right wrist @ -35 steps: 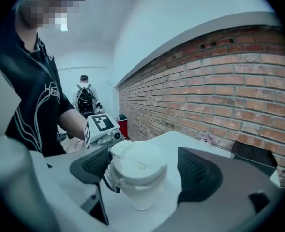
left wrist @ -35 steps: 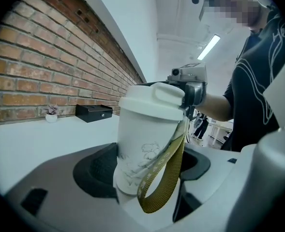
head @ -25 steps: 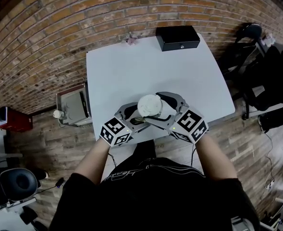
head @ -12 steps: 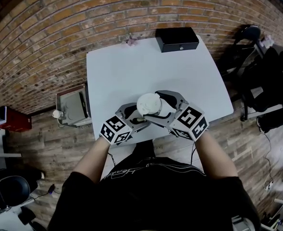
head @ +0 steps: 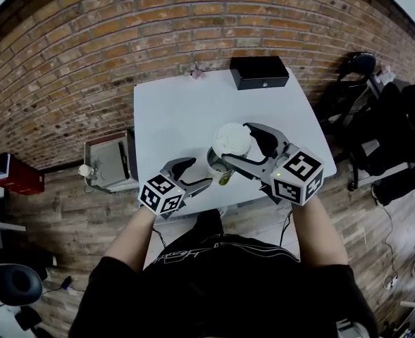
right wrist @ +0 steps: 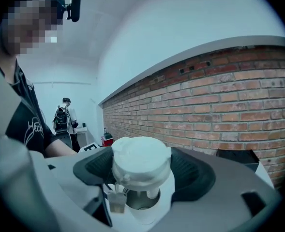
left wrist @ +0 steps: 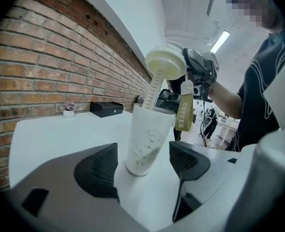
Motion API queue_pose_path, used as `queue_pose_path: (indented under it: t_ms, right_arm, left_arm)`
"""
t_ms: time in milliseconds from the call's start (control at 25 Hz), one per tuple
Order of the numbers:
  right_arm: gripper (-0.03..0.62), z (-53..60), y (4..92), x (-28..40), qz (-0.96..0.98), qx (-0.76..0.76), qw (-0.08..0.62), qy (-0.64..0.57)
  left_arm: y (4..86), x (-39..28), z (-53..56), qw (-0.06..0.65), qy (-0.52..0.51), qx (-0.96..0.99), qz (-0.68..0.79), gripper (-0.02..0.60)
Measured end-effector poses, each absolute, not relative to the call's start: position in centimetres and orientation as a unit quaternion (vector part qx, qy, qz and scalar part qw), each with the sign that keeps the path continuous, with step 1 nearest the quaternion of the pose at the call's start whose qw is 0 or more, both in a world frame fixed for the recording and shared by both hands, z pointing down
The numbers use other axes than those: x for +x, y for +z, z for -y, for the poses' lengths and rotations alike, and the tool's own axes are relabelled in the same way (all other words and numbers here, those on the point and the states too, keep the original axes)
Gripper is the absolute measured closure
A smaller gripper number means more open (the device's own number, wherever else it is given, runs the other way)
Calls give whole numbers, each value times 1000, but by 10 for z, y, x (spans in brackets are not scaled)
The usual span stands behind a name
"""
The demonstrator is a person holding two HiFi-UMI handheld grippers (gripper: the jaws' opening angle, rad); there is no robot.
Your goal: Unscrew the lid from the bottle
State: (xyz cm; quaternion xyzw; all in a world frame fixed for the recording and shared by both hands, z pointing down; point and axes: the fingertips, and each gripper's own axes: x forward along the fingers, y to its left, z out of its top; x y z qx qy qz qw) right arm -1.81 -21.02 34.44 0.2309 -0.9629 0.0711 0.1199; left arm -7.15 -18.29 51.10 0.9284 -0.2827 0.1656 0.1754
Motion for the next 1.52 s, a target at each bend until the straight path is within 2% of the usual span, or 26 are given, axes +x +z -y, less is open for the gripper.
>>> queue_pose_path:
  t_ms: [40,240,360,600,840,1200,1520]
  right_arm:
    - [215,208,335,-16,963,237,110,64]
    - [215,178,285,2,964,257,56,32]
    - [215,155,265,13,962,270,33,21]
    - [215,110,253,30,957,287,8,32]
    - [215,70,268,31,946,319,14,59]
    - [215,1,300,-28,930,349,18,113]
    - [215,-50,316,-57,913,386,17,129]
  left_arm:
    - [508,-79,181,177,166,924,295,240]
    - [459,-111,166,157,134,901,382,490]
    - [407,-116,148,132,94,905,392,529]
    - [325,-110,116,99,39,917,385,546]
    - [291,-102,73,83,39,937,337,546]
    - [304,-150,2,133,51,942,302,546]
    - [313,-165,-44,137,52,953,267,546]
